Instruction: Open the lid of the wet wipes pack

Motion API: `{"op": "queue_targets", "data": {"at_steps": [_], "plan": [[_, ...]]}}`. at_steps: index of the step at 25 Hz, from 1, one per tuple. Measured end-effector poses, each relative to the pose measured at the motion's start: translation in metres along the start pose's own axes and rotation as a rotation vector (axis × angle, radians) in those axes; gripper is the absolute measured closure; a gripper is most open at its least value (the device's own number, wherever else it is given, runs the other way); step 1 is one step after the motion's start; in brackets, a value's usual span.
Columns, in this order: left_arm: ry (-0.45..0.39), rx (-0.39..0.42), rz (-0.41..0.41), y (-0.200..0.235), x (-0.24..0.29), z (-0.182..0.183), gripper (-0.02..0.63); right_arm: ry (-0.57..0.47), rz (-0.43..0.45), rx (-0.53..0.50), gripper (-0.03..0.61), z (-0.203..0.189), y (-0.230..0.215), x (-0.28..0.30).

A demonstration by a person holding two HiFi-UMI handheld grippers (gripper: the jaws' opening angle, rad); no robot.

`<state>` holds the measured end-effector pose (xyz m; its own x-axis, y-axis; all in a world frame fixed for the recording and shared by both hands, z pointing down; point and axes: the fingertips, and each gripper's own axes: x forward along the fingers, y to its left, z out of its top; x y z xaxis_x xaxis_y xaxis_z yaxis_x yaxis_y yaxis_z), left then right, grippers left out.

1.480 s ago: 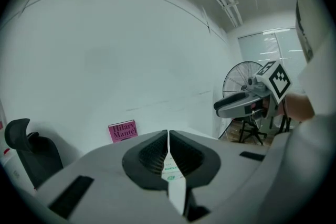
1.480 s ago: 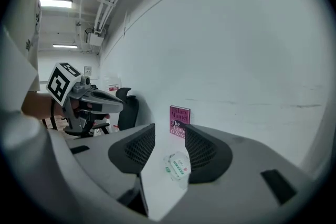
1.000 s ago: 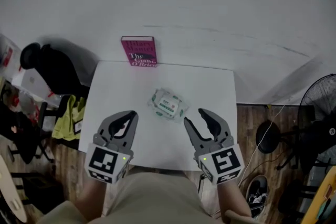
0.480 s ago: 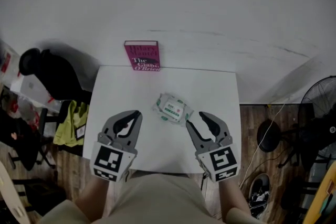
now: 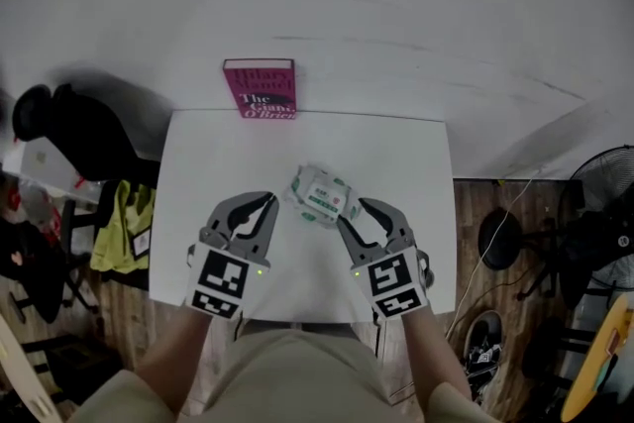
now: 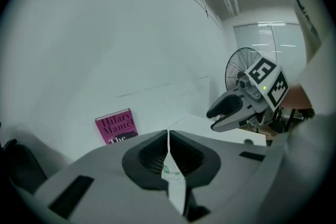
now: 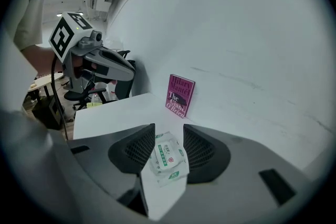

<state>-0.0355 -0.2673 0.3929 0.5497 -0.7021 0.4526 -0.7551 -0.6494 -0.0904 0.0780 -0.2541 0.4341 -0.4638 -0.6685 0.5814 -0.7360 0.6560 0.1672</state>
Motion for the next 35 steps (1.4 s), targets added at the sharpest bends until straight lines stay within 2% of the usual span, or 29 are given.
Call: {"op": "queue_targets", "data": {"at_steps": [5,15,19,24,29,35], "plan": [[0.114,-0.009,-0.094,-0.009,0.038,-0.044,0.584,0.077,0.015,-0.047,0.396,-0.022,0.007,0.039],[0.218,-0.091,-0.161,-0.013,0.093,-0.105,0.584,0.225,0.046,-0.099,0.396,-0.081,0.014,0.110],[0.272,-0.076,-0.199,-0.025,0.111,-0.133,0.584,0.277,0.071,-0.134,0.396,-0.102,0.024,0.128],[0.315,-0.102,-0.201,-0.027,0.135,-0.163,0.584,0.321,0.077,-0.164,0.394,-0.122,0.029,0.144],[0.356,-0.181,-0.234,-0.035,0.152,-0.186,0.584,0.345,0.087,-0.164,0.394,-0.133,0.033,0.156],[0.381,-0.201,-0.232,-0.037,0.164,-0.204,0.584,0.368,0.076,-0.191,0.394,-0.140,0.034,0.164]]}}
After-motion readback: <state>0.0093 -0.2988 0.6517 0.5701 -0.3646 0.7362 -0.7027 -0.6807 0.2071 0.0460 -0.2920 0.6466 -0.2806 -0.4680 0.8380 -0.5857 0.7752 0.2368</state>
